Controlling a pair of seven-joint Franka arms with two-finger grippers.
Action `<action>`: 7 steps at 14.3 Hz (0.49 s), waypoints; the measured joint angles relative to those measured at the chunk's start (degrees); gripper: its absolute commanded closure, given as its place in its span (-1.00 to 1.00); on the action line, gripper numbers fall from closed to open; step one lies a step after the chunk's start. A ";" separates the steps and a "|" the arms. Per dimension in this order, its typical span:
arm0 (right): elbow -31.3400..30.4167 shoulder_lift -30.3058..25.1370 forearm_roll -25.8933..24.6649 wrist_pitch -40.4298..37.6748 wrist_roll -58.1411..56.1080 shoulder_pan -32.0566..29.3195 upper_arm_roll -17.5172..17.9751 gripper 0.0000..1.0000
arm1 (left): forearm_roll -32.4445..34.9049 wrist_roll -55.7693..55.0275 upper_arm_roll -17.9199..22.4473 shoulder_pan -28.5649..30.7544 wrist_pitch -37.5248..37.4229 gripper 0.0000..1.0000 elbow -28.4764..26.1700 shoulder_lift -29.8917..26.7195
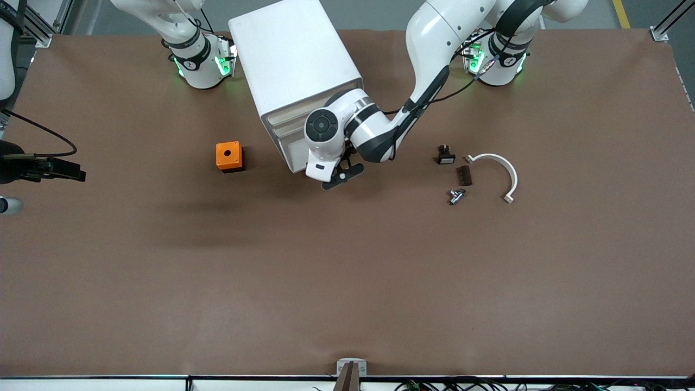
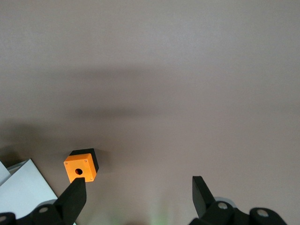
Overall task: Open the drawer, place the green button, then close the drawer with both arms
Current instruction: 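Push the drawer closed with the left gripper while the right gripper withdraws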
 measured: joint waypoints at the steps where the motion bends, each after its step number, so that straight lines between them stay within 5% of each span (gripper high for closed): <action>1: 0.00 0.00 0.00 0.00 0.00 0.00 0.03 -1.00 | -0.04 -0.83 -0.73 -0.01 0.01 -0.99 -0.02 -0.01; 7: 2.17 -0.02 0.00 -1.41 0.00 0.00 0.06 -1.00 | -3.61 -2.36 -2.60 -0.02 1.15 -0.99 -1.61 -0.01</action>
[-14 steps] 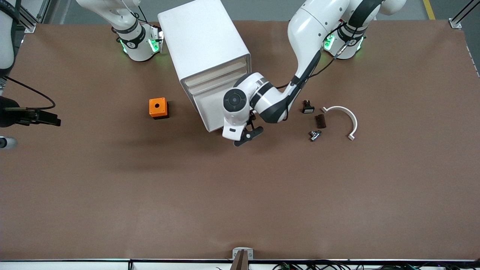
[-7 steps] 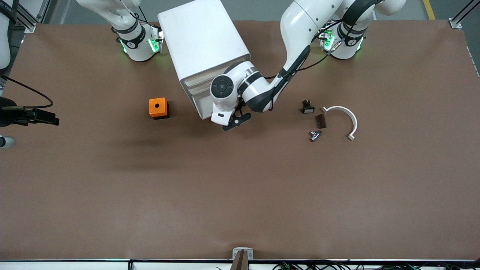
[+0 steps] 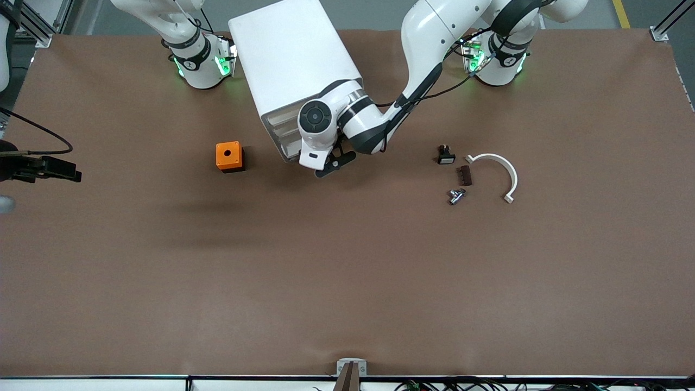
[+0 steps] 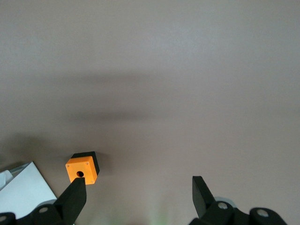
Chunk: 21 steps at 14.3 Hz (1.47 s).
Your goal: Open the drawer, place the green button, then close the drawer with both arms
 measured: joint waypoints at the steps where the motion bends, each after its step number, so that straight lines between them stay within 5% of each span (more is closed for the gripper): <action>1: 0.40 -0.07 0.00 -1.35 0.00 0.00 0.00 -1.00 | -0.96 -0.06 -0.06 0.00 0.69 -0.99 -0.39 0.00; 9: 0.76 -3.80 0.39 -6.16 0.00 -0.08 -0.16 -1.00 | -9.63 -0.05 -0.10 0.18 6.61 -0.99 -3.63 0.01; 21: 0.63 -7.48 0.41 -6.21 -0.09 -0.14 0.23 -1.00 | -10.78 -0.07 0.88 5.93 8.00 -0.99 -3.03 -3.37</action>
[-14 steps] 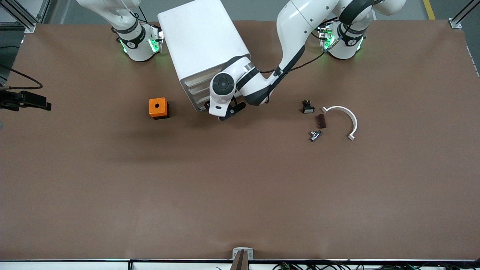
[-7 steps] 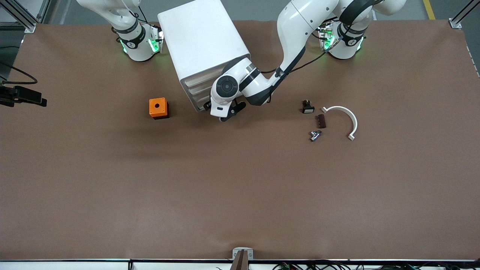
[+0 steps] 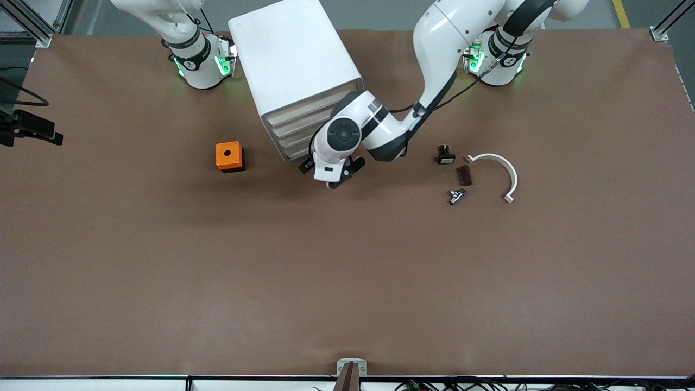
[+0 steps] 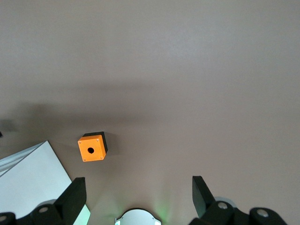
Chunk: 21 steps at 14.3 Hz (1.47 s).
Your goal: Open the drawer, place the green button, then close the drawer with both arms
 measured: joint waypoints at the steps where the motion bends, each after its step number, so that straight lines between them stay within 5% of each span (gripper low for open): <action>1: 0.00 -0.63 0.02 0.02 0.00 0.00 0.04 -1.00 | 0.54 0.01 1.01 1.34 -0.50 -0.99 0.12 -1.56; 7: -1.13 -2.83 0.04 0.32 0.01 -0.02 0.37 -1.00 | 6.28 4.49 2.58 14.03 -5.22 -0.99 1.17 -11.77; 16: -11.56 -9.86 0.05 6.06 2.03 -0.10 0.54 -1.00 | 8.38 37.16 2.96 36.25 -21.03 -0.99 1.18 -20.81; 21: -16.11 -13.05 0.05 8.14 2.50 -0.10 1.22 -1.00 | 14.66 41.83 2.65 37.75 -23.56 -0.99 0.77 -20.88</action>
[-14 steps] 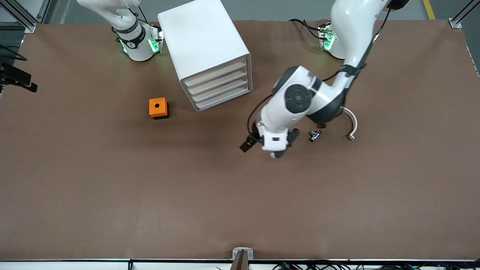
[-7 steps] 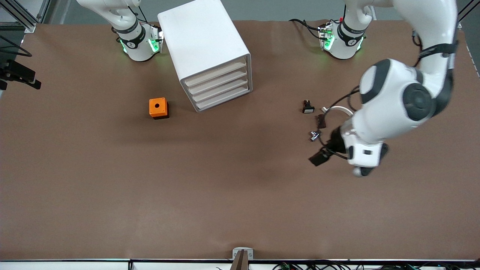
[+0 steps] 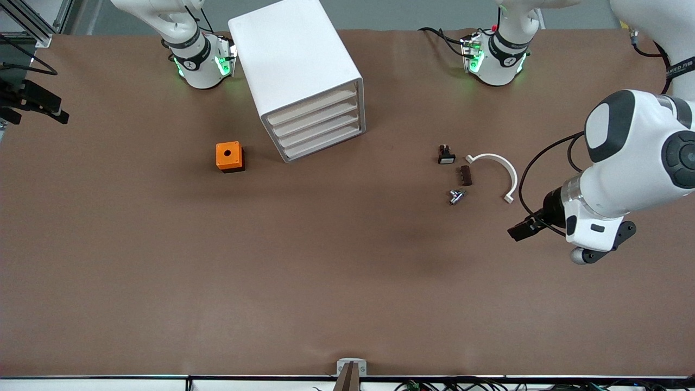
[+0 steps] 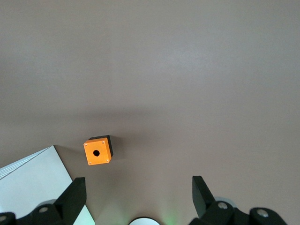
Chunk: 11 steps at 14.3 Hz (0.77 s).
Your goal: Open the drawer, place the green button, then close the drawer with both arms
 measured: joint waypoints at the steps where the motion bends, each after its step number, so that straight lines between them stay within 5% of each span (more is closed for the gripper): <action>1: -0.19 -0.15 0.00 0.05 0.01 0.00 0.22 -1.00 | 0.13 1.95 0.04 0.21 -0.46 -0.99 0.00 -0.14; 7: -0.57 -0.25 0.00 0.55 0.41 -0.01 1.05 -1.00 | 0.15 24.46 9.71 -1.76 -8.47 -0.99 -0.25 -4.66; 11: -0.60 -0.25 -0.04 1.80 0.40 -0.01 1.10 -1.00 | -0.65 34.02 14.80 -2.37 -9.87 -0.99 -6.55 -11.41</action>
